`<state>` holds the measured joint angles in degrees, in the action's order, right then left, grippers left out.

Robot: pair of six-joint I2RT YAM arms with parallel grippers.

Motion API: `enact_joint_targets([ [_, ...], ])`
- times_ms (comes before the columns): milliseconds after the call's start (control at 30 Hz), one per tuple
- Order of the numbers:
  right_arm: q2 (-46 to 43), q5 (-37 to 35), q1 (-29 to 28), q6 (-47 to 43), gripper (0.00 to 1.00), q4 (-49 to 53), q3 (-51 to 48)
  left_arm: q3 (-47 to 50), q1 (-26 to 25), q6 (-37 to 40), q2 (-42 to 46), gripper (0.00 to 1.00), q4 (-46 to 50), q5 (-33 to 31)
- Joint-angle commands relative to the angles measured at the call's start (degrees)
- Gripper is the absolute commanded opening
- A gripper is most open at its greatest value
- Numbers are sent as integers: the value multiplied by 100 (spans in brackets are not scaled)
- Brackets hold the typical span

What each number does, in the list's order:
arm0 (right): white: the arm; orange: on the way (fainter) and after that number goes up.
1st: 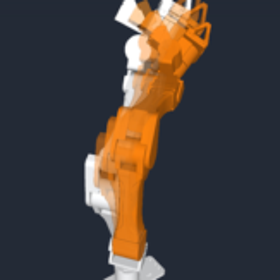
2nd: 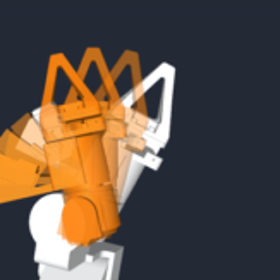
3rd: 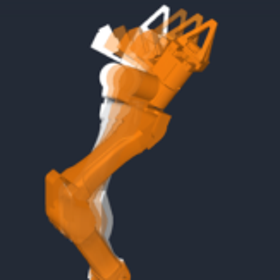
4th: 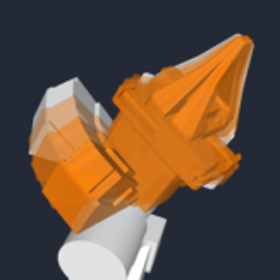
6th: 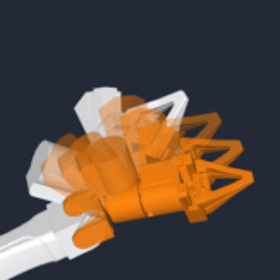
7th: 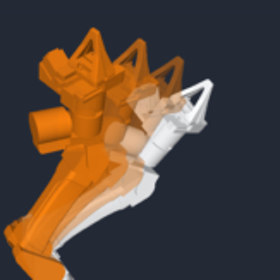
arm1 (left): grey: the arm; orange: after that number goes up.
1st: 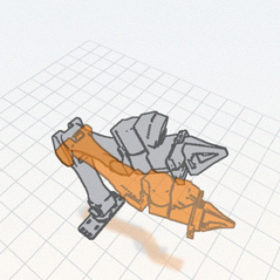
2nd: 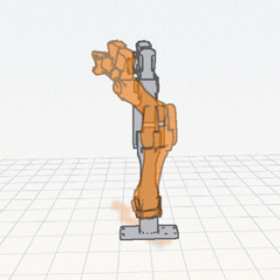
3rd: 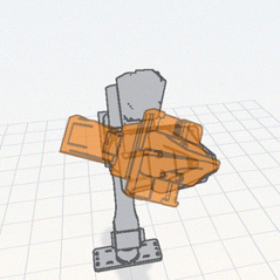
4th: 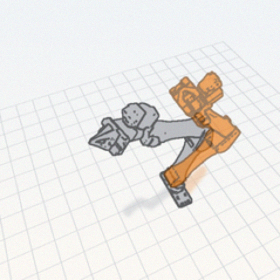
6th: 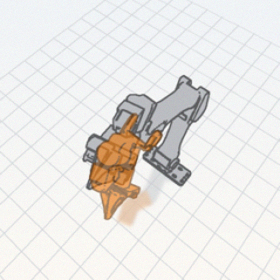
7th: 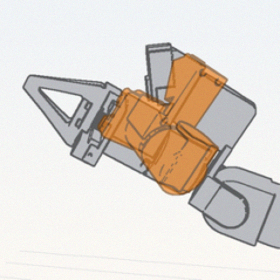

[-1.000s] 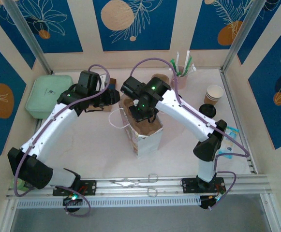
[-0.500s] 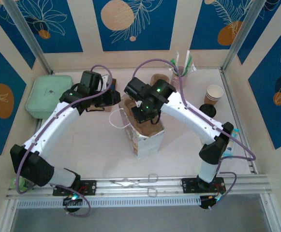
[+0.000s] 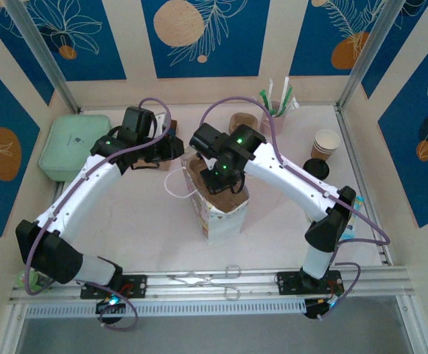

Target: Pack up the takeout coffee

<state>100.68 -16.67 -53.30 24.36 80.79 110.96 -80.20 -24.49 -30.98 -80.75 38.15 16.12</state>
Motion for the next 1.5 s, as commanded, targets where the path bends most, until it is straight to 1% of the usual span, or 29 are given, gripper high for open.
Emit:
enact_joint_targets([
  [0, 20, 87, -61, -72, 21, 258, -77, -171, 67, 42, 22, 29, -47, 84],
  [500, 364, 112, 47, -29, 21, 200, -83, 75, 50, -162, 367, 31, -361, 359],
  [767, 445, 119, 102, 7, 21, 115, -104, 137, 54, -163, 442, 32, -372, 344],
  [967, 444, 85, 93, 65, 21, 98, -117, 222, 50, -119, 488, 38, -370, 317],
  [1167, 439, 100, 89, 156, 21, -72, -337, 330, 45, -86, 520, 40, -484, 462],
  [1467, 399, 166, 6, 354, 21, -332, -713, 211, -47, 283, 395, 42, -162, 388],
])
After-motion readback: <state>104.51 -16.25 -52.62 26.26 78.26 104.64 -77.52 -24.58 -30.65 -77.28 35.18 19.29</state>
